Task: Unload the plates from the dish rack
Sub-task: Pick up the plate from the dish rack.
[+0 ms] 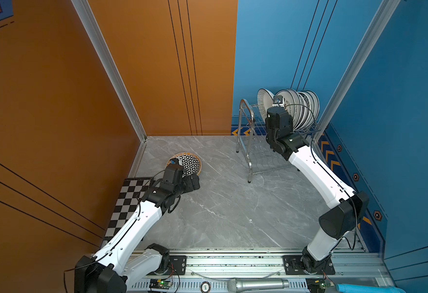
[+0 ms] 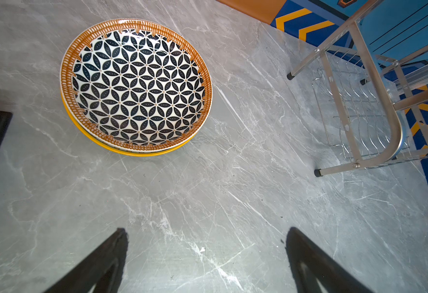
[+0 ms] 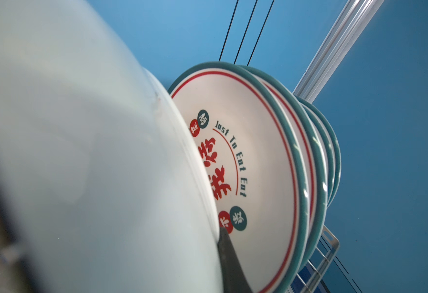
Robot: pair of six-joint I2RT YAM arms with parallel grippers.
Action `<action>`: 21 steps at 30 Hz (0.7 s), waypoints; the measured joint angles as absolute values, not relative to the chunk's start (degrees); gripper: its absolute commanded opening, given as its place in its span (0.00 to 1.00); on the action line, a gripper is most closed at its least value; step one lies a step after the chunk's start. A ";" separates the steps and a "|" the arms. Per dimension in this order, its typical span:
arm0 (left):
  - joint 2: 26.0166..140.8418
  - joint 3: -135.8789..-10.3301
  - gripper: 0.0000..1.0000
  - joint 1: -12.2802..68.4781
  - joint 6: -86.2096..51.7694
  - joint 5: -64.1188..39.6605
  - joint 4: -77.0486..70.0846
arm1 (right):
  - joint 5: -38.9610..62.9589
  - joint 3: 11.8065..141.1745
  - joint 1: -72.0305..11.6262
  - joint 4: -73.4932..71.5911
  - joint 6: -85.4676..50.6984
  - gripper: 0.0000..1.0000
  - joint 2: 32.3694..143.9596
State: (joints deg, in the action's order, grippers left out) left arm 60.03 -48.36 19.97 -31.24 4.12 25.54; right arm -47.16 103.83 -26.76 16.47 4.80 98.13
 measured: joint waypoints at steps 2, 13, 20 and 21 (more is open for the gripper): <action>60.07 -48.38 0.98 19.97 -31.24 4.12 25.54 | -47.59 102.91 -26.92 15.03 5.63 0.00 97.45; 60.14 -48.38 0.98 19.97 -31.27 4.38 25.54 | -49.80 101.06 -27.16 10.76 8.82 0.00 94.17; 60.14 -48.38 0.98 19.97 -31.27 4.67 25.54 | -49.06 101.01 -28.62 10.72 8.12 0.00 91.88; 60.14 -48.38 0.98 19.97 -31.27 4.75 25.56 | -48.66 100.99 -29.04 10.72 7.92 0.00 91.33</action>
State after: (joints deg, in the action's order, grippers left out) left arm 60.14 -48.38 19.97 -31.27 4.75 25.56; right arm -48.66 100.99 -29.04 10.72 7.92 91.33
